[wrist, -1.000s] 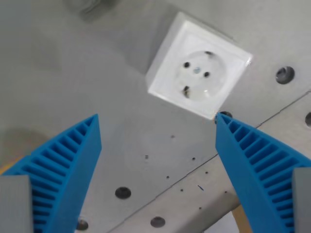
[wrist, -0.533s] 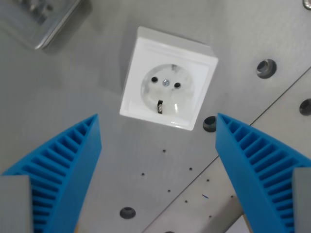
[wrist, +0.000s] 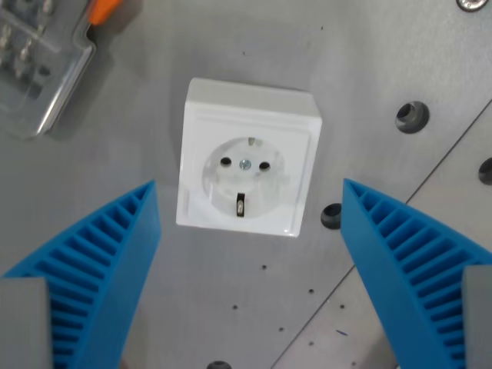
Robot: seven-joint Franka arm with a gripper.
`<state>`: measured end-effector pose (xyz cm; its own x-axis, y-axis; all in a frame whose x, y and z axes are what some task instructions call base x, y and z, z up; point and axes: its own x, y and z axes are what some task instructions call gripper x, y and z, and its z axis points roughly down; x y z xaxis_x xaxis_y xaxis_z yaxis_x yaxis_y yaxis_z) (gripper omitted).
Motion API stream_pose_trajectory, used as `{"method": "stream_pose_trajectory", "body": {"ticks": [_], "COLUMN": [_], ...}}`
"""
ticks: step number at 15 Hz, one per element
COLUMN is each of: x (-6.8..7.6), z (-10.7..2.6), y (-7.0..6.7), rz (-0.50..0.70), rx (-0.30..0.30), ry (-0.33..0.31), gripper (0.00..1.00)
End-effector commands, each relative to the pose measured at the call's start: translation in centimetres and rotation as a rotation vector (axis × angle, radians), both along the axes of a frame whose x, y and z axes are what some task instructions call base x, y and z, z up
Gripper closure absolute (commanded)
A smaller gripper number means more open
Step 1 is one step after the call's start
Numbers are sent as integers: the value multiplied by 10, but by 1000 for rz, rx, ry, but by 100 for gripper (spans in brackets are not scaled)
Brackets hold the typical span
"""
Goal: Move above the white socket
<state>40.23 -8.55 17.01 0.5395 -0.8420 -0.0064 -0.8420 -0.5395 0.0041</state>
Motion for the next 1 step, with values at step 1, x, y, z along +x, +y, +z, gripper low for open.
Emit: {"method": "stream_pose_trajectory", "body": {"ticks": [1], "x": [-2], "z": [-5], "y": [-3], "rz": [-99], "rx": [-29], "ry": [-76], "gripper": [0]}}
